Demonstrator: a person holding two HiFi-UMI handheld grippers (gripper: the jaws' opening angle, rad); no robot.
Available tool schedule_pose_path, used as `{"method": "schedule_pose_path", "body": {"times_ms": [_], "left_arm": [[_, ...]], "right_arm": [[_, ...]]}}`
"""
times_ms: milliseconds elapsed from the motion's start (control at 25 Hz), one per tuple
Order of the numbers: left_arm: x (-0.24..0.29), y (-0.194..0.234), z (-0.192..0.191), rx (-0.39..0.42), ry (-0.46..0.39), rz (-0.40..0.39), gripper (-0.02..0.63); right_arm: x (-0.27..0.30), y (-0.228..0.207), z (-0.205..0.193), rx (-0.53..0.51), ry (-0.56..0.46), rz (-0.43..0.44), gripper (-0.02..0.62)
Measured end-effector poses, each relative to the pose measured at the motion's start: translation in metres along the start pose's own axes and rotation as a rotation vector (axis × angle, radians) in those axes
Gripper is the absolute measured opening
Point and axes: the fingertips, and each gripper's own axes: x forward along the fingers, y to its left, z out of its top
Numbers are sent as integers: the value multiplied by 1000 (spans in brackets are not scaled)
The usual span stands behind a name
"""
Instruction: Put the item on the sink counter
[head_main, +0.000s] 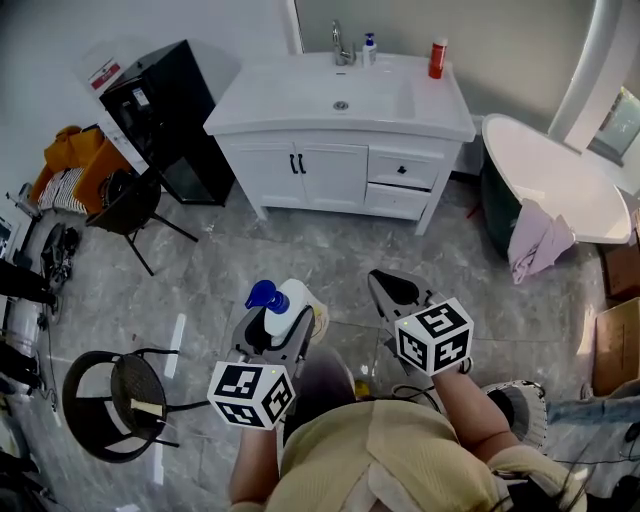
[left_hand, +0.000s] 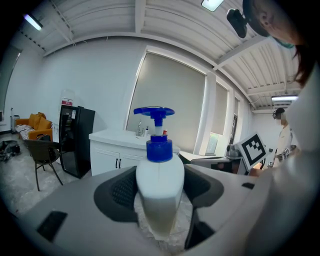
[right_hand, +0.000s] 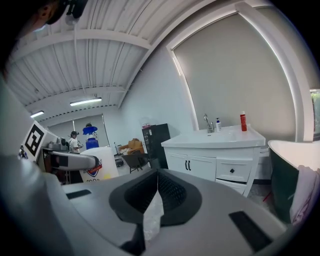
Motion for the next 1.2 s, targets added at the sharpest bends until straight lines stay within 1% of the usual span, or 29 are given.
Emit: {"method": "schedule_pose_path", "body": {"times_ms": [280,600,840,1200], "left_arm": [[15,12,12,18,-16,23,295],[35,44,22,14,-21,53,296],[50,79,35,21,-25,60,296],[89,134,61,22,-13,39,295]], "right_arm": [[17,-10,2,13,10,4,26],[50,-13,8,4,30,12,26],[85,-12,19,-1,33,9,26],[145,-19,46,-20,41,-8,26]]}}
